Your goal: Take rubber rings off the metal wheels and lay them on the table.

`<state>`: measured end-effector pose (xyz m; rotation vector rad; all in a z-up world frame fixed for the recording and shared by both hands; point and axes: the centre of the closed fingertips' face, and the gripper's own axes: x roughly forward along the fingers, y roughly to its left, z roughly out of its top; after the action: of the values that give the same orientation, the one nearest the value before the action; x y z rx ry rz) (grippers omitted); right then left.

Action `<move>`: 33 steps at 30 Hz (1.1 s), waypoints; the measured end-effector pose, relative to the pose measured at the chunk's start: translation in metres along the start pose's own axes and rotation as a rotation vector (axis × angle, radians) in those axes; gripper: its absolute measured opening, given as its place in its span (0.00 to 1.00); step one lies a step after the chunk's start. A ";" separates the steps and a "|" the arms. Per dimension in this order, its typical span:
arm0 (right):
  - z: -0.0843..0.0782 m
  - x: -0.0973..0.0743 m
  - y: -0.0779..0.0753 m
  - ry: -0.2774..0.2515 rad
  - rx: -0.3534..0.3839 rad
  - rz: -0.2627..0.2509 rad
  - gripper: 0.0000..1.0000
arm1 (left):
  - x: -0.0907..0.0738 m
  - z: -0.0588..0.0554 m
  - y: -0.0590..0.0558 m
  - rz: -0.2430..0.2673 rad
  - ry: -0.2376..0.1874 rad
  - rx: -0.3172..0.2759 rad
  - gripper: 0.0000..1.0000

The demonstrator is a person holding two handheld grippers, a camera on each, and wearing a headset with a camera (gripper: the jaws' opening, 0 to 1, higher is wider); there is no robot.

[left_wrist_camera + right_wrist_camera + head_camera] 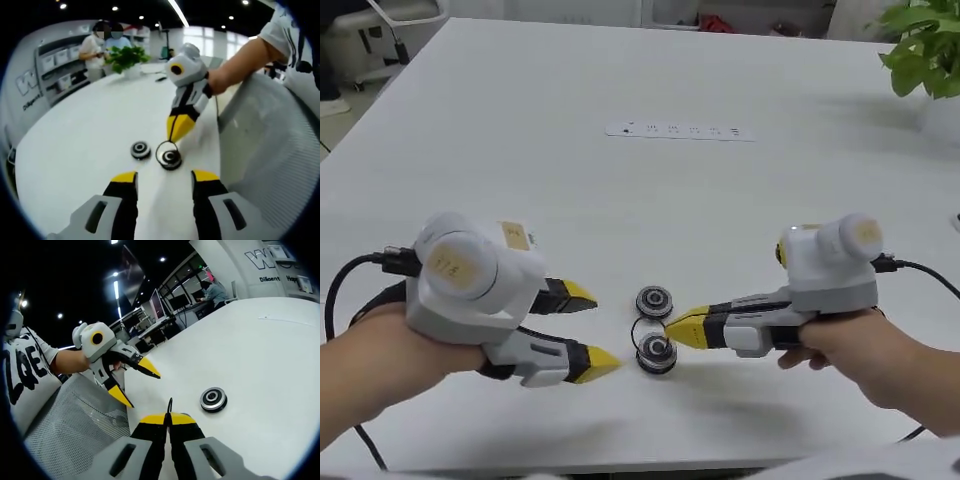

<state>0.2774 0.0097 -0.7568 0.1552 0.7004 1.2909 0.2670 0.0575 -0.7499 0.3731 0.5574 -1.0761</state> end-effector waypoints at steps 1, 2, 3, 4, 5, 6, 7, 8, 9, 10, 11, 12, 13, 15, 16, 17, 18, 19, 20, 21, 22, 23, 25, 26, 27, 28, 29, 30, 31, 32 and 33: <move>0.001 0.000 0.000 -0.001 0.000 0.000 0.00 | -0.001 0.000 0.000 0.002 -0.001 -0.002 0.44; 0.001 -0.001 -0.001 -0.003 0.000 -0.001 0.00 | -0.003 -0.001 0.001 0.004 -0.003 -0.004 0.44; 0.002 -0.001 -0.002 -0.004 0.000 -0.001 0.00 | -0.003 -0.001 0.001 0.005 -0.004 -0.005 0.44; 0.002 -0.001 -0.002 -0.005 0.001 -0.001 0.00 | -0.005 -0.001 0.002 0.010 -0.005 -0.006 0.45; 0.003 -0.001 -0.003 -0.006 0.001 -0.001 0.00 | -0.005 -0.001 0.003 0.016 -0.006 -0.005 0.46; 0.003 -0.001 -0.002 -0.006 0.001 -0.001 0.00 | -0.006 -0.001 0.004 0.020 -0.007 -0.004 0.47; 0.003 -0.001 -0.002 -0.007 0.001 -0.002 0.00 | -0.007 -0.001 0.004 0.021 -0.009 -0.007 0.47; 0.003 -0.001 -0.003 -0.007 0.001 -0.002 0.00 | -0.008 -0.001 0.005 0.023 -0.011 -0.010 0.48; 0.003 -0.002 -0.004 -0.007 0.000 -0.002 0.00 | -0.008 -0.001 0.005 0.026 -0.016 -0.012 0.48; 0.003 -0.002 -0.004 -0.007 0.000 -0.002 0.00 | -0.009 0.000 0.006 0.029 -0.019 -0.013 0.48; 0.004 -0.002 -0.005 -0.008 0.000 -0.002 0.00 | -0.010 0.000 0.006 0.031 -0.021 -0.015 0.49; 0.004 -0.002 -0.006 -0.009 0.001 -0.002 0.00 | -0.010 0.000 0.006 0.032 -0.024 -0.017 0.49; 0.005 -0.003 -0.006 -0.010 0.001 -0.001 0.00 | -0.011 0.000 0.006 0.032 -0.025 -0.018 0.49; 0.006 -0.003 -0.007 -0.013 0.003 -0.001 0.00 | -0.012 0.000 0.006 0.034 -0.028 -0.019 0.49; 0.006 -0.003 -0.006 -0.014 0.004 0.000 0.00 | -0.013 0.000 0.006 0.035 -0.028 -0.020 0.49; 0.006 -0.003 -0.006 -0.015 0.005 0.001 0.00 | -0.014 -0.001 0.007 0.037 -0.029 -0.021 0.49; 0.006 -0.003 -0.006 -0.015 0.004 0.001 0.00 | -0.014 -0.001 0.007 0.039 -0.030 -0.022 0.50; 0.006 -0.003 -0.006 -0.015 0.004 0.001 0.00 | -0.015 -0.002 0.007 0.042 -0.031 -0.024 0.50; 0.007 -0.003 -0.006 -0.015 0.005 0.002 0.00 | -0.016 -0.003 0.008 0.043 -0.031 -0.025 0.50; 0.007 -0.003 -0.006 -0.015 0.005 0.002 0.00 | -0.016 -0.003 0.008 0.045 -0.031 -0.027 0.50; 0.007 -0.003 -0.006 -0.015 0.005 0.003 0.00 | -0.017 -0.004 0.009 0.047 -0.031 -0.029 0.50; 0.007 -0.003 -0.006 -0.015 0.005 0.004 0.00 | -0.017 -0.004 0.009 0.049 -0.032 -0.031 0.50; 0.008 -0.002 -0.006 -0.018 0.007 0.005 0.00 | -0.018 -0.006 0.010 0.052 -0.033 -0.033 0.51; 0.009 -0.002 -0.006 -0.020 0.009 0.006 0.00 | -0.019 -0.007 0.010 0.056 -0.034 -0.032 0.51; 0.010 -0.002 -0.005 -0.026 0.016 0.010 0.00 | -0.019 -0.008 0.011 0.057 -0.034 -0.034 0.51; 0.011 -0.003 -0.005 -0.028 0.017 0.011 0.00 | -0.020 -0.010 0.011 0.059 -0.033 -0.037 0.51; 0.013 -0.003 -0.004 -0.033 0.021 0.012 0.00 | -0.020 -0.011 0.012 0.061 -0.032 -0.040 0.51; 0.015 -0.002 -0.004 -0.038 0.022 0.015 0.00 | -0.020 -0.012 0.012 0.063 -0.033 -0.042 0.52; 0.016 -0.002 -0.003 -0.039 0.021 0.016 0.00 | -0.021 -0.013 0.012 0.065 -0.033 -0.046 0.52; 0.017 -0.001 -0.002 -0.041 0.017 0.017 0.00 | -0.021 -0.014 0.012 0.067 -0.033 -0.049 0.52; 0.018 0.000 0.000 -0.042 0.017 0.020 0.00 | -0.022 -0.016 0.012 0.069 -0.033 -0.051 0.53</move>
<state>0.2875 0.0145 -0.7423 0.2031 0.6760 1.2978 0.2664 0.0870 -0.7493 0.3271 0.5385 -0.9979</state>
